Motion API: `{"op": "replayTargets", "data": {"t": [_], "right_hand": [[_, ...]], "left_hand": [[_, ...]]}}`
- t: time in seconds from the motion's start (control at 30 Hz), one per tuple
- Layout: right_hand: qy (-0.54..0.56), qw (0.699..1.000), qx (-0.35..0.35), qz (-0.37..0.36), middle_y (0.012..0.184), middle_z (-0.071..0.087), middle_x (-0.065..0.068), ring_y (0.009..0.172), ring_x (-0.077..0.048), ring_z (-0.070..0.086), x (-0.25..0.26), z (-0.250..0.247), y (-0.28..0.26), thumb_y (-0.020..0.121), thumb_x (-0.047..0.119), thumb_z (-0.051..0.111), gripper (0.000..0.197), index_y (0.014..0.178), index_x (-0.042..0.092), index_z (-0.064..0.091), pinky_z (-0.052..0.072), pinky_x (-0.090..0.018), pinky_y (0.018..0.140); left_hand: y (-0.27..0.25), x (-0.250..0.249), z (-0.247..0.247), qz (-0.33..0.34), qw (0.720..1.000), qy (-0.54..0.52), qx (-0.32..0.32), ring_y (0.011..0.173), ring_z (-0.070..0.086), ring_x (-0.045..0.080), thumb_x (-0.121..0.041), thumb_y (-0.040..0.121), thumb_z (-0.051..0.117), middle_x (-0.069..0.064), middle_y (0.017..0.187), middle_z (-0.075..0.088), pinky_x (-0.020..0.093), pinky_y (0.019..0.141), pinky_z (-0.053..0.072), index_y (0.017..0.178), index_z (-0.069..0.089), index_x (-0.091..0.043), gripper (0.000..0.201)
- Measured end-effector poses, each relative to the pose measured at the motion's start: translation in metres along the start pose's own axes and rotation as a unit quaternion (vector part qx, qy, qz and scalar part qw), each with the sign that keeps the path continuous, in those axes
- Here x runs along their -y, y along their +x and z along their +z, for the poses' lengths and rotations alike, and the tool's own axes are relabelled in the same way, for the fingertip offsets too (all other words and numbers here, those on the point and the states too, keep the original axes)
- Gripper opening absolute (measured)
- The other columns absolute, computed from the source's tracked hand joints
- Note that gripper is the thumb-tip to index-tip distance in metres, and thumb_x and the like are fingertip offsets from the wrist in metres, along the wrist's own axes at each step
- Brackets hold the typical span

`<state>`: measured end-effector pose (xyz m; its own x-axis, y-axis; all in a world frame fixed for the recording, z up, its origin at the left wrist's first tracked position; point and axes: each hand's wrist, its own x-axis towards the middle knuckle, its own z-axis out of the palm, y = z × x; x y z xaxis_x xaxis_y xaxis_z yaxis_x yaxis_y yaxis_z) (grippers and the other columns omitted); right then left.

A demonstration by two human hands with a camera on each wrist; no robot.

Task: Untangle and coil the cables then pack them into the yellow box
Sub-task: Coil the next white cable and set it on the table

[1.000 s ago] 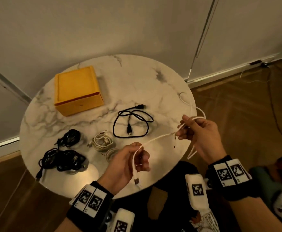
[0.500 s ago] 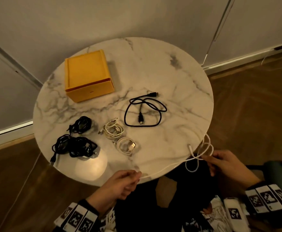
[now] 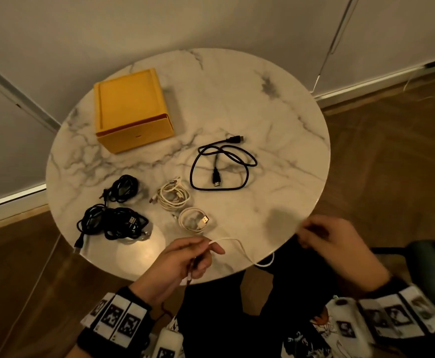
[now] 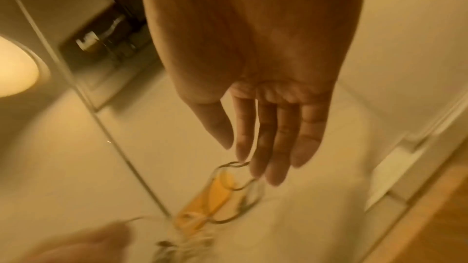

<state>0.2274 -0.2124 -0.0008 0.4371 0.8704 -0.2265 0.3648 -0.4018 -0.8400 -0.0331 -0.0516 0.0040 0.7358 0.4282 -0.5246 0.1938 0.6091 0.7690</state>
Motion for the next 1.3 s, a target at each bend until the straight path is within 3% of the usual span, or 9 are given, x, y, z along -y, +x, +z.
{"op": "replayTargets", "data": {"t": [0.13, 0.3, 0.47, 0.6, 0.7, 0.8, 0.97, 1.1, 1.3], "right_hand": [[0.030, 0.983, 0.080, -0.160, 0.110, 0.067, 0.009, 0.105, -0.002, 0.061, 0.049, 0.056, 0.013, 0.087, 0.020, 0.064, 0.024, 0.111, 0.020, 0.069, 0.045, -0.016, 0.090], [0.150, 0.969, 0.153, -0.121, 0.062, 0.062, -0.005, 0.058, -0.006, 0.054, 0.066, 0.075, 0.024, 0.085, 0.022, 0.071, 0.019, 0.078, 0.004, 0.068, 0.044, -0.022, 0.059], [0.124, 0.957, 0.227, -0.133, 0.071, 0.071, -0.005, 0.060, -0.008, 0.059, 0.071, 0.048, 0.025, 0.080, 0.019, 0.076, 0.013, 0.078, 0.007, 0.075, 0.047, -0.023, 0.059], [0.073, 0.961, 0.191, -0.185, 0.066, 0.065, -0.007, 0.063, -0.025, 0.059, 0.075, 0.069, 0.031, 0.084, 0.027, 0.074, 0.012, 0.077, 0.017, 0.073, 0.048, -0.047, 0.064], [0.092, 0.966, 0.144, -0.193, 0.070, 0.069, -0.005, 0.067, -0.026, 0.065, 0.076, 0.073, 0.033, 0.081, 0.038, 0.073, 0.018, 0.078, 0.020, 0.073, 0.050, -0.047, 0.066], [0.052, 0.964, 0.163, -0.205, 0.076, 0.069, 0.003, 0.069, -0.018, 0.064, 0.077, 0.066, 0.033, 0.082, 0.036, 0.073, 0.015, 0.082, 0.021, 0.073, 0.052, -0.041, 0.067], [0.095, 0.971, 0.187, -0.116, 0.062, 0.066, -0.010, 0.050, -0.024, 0.065, 0.078, 0.081, 0.023, 0.096, 0.040, 0.051, 0.037, 0.081, 0.009, 0.065, 0.052, -0.038, 0.056], [0.140, 0.962, 0.232, -0.041, 0.057, 0.062, -0.011, 0.043, -0.033, 0.059, 0.078, 0.122, -0.001, 0.101, 0.033, 0.043, 0.024, 0.089, 0.017, 0.057, 0.046, -0.035, 0.045], [-0.024, 0.957, 0.271, -0.104, 0.074, 0.066, -0.013, 0.053, -0.028, 0.064, 0.082, 0.136, -0.009, 0.101, 0.022, 0.039, 0.016, 0.111, 0.023, 0.051, 0.055, -0.037, 0.061]], "left_hand": [[0.000, -0.002, 0.009, 0.025, 0.997, -0.035, 0.067, 0.059, 0.055, 0.018, -0.016, 0.088, 0.057, 0.011, 0.068, 0.060, 0.025, 0.062, 0.046, 0.102, 0.071, 0.002, 0.026], [-0.017, -0.009, 0.000, 0.021, 0.991, -0.075, 0.110, 0.076, 0.069, 0.018, -0.023, 0.082, 0.072, 0.014, 0.092, 0.073, 0.025, 0.074, 0.054, 0.111, 0.070, -0.003, 0.035], [-0.028, 0.002, -0.004, -0.044, 0.986, -0.037, 0.155, 0.091, 0.070, 0.019, -0.015, 0.087, 0.067, 0.011, 0.104, 0.072, 0.031, 0.089, 0.054, 0.111, 0.070, -0.007, 0.025], [-0.020, -0.003, 0.003, -0.031, 0.994, -0.006, 0.100, 0.066, 0.059, 0.014, -0.014, 0.094, 0.051, 0.008, 0.079, 0.066, 0.023, 0.066, 0.048, 0.102, 0.069, -0.007, 0.020], [-0.020, -0.009, 0.009, -0.050, 0.997, -0.029, 0.044, 0.049, 0.027, 0.008, -0.034, 0.095, 0.047, -0.004, 0.052, 0.033, 0.018, 0.048, 0.028, 0.080, 0.064, -0.010, 0.033], [-0.024, -0.014, 0.009, -0.060, 0.992, -0.100, 0.045, 0.045, 0.022, 0.005, -0.035, 0.091, 0.052, -0.009, 0.048, 0.026, 0.017, 0.043, 0.022, 0.074, 0.064, -0.013, 0.030], [-0.029, -0.031, 0.016, 0.028, 0.947, -0.287, 0.143, 0.049, 0.040, 0.005, -0.018, 0.094, 0.056, -0.004, 0.058, 0.050, 0.018, 0.048, 0.035, 0.109, 0.064, 0.003, 0.027], [-0.023, -0.043, 0.023, 0.112, 0.944, -0.304, 0.054, 0.072, 0.064, 0.012, -0.010, 0.084, 0.068, 0.007, 0.087, 0.067, 0.025, 0.069, 0.056, 0.122, 0.057, 0.009, 0.044], [-0.006, -0.048, 0.012, 0.177, 0.930, -0.289, -0.145, 0.097, 0.070, 0.022, 0.000, 0.096, 0.038, 0.016, 0.108, 0.070, 0.028, 0.082, 0.057, 0.118, 0.058, 0.003, 0.030]]}}
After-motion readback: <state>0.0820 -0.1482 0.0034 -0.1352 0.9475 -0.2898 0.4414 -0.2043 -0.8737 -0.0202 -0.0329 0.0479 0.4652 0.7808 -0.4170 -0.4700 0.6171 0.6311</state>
